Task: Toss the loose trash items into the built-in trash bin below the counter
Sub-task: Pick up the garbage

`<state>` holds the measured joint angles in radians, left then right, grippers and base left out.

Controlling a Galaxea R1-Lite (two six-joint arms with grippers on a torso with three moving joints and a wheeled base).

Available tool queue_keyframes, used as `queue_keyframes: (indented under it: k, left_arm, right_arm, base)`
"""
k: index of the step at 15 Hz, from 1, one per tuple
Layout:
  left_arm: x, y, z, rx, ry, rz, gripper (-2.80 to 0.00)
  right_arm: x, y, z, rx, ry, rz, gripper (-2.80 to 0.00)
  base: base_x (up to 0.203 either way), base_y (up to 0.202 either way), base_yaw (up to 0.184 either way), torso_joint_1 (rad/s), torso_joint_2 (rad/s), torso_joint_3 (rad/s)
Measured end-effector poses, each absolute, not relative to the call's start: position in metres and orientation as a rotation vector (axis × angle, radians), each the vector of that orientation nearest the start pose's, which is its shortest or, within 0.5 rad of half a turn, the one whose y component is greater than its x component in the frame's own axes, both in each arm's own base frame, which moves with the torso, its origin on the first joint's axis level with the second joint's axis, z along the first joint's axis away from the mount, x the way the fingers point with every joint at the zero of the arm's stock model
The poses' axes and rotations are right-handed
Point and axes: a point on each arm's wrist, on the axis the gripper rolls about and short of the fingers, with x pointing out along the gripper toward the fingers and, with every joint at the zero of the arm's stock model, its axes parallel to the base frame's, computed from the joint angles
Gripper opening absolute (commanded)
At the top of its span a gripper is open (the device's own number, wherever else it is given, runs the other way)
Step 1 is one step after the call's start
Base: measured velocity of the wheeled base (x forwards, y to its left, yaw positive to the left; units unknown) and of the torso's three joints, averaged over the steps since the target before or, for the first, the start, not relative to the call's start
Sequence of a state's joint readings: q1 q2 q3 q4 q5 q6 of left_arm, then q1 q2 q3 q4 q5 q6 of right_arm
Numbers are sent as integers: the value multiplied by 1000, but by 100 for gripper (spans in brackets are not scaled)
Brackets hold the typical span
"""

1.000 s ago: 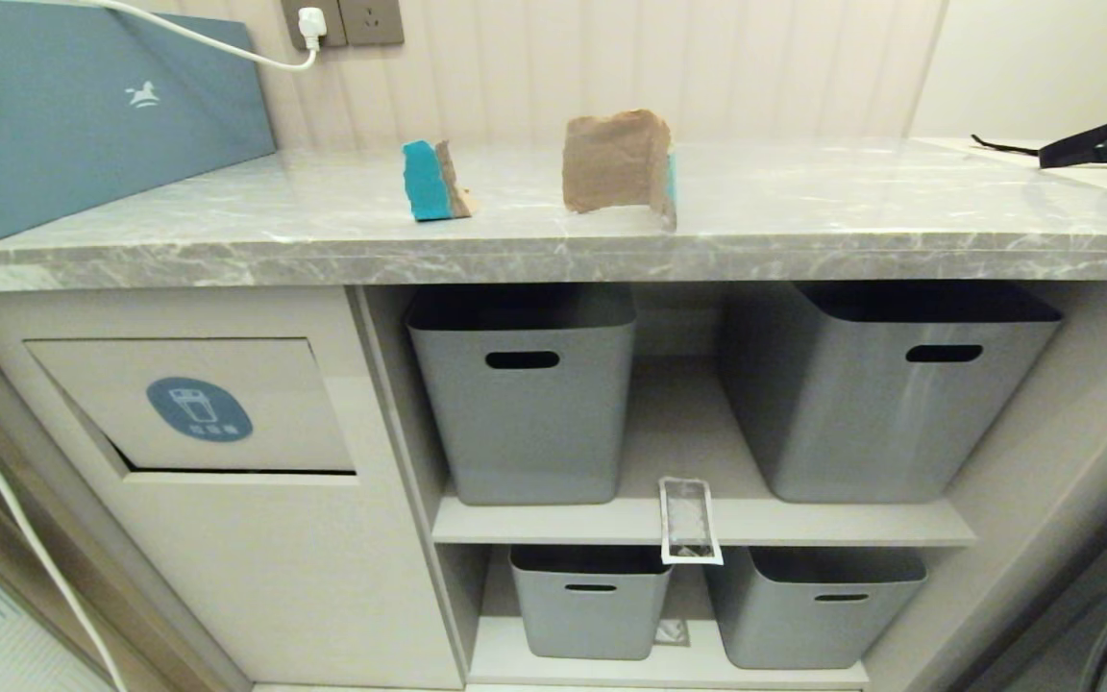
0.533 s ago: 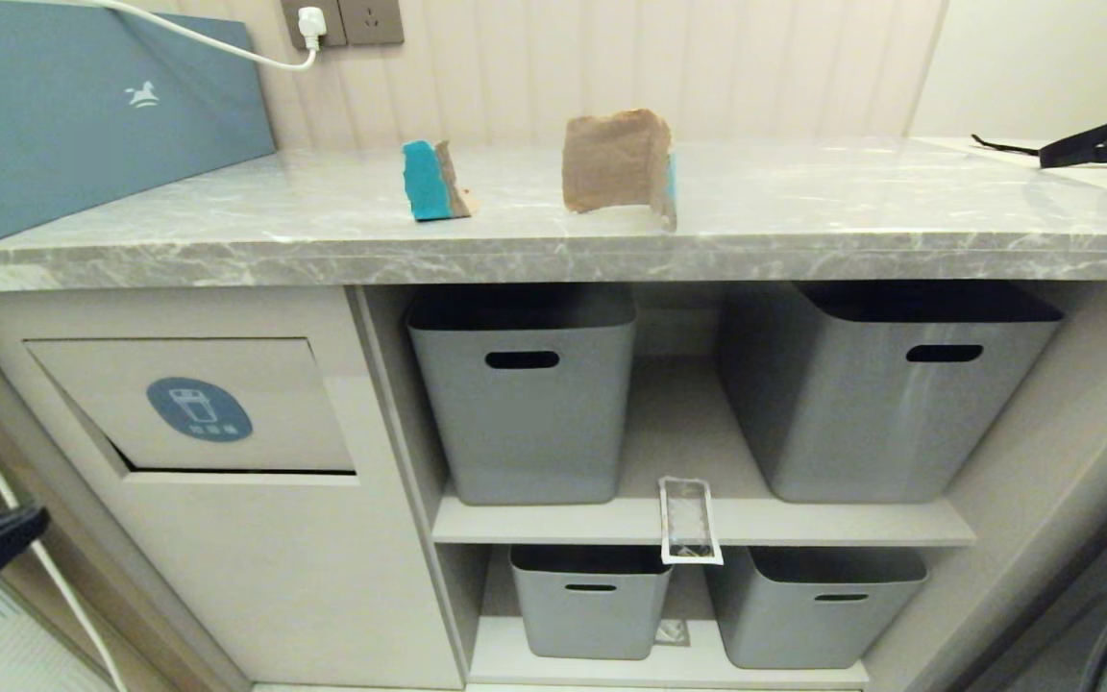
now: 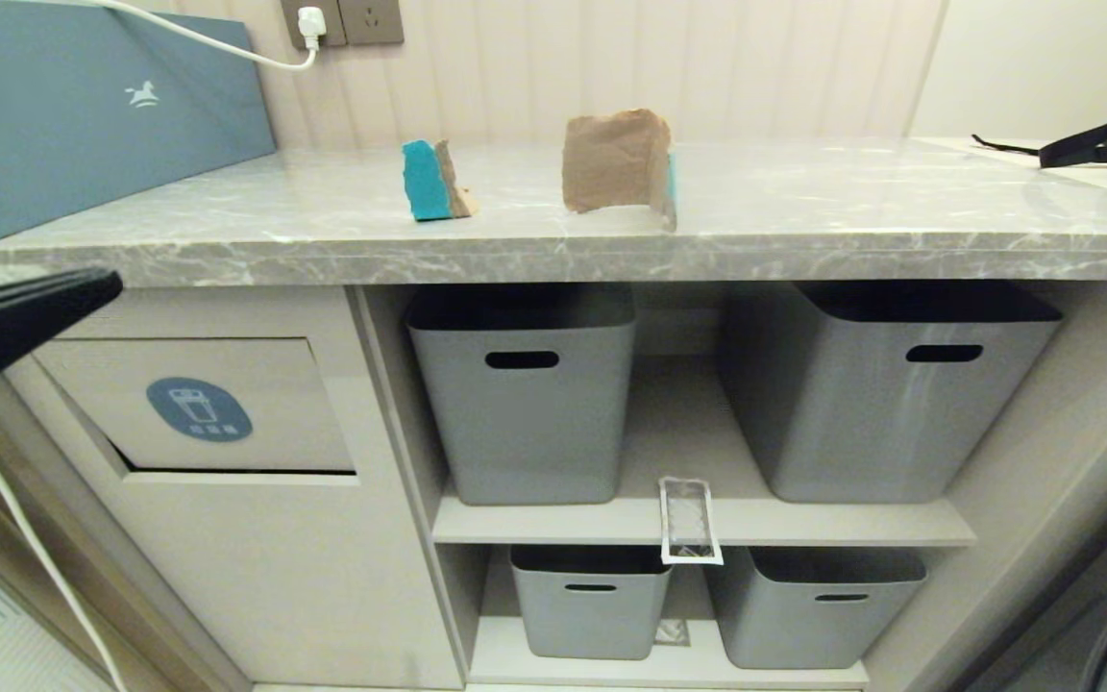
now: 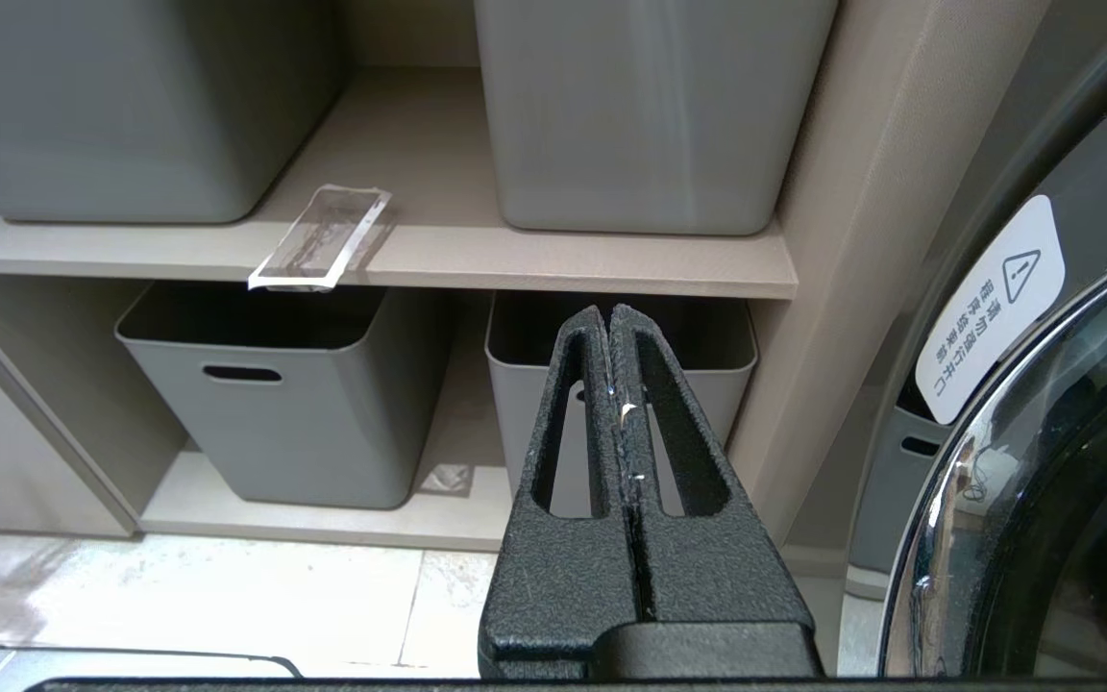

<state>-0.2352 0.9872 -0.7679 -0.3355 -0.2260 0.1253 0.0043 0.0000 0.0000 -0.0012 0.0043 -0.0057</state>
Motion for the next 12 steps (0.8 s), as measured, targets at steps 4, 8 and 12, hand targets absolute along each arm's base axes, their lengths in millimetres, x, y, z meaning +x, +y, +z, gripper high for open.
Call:
queue_keyframes:
  k: [4,8,12]
  left_arm:
    - [135,-42,317,153,-188,-493,-280]
    - [140,-45,335,157,-237,-514,-280]
    - [151,-49,339,192,-253,-542,-280]
  right_arm:
    - [-23,0,76,-5,-1,8,-280]
    - [-23,0,76,-6,-1,9,-280]
    - [-23,0,76,-5,-1,9,-280]
  base:
    - [0,0,0,0,0,0]
    - [0,0,0,0,0,0]
    - [0,0,0,0,0,0]
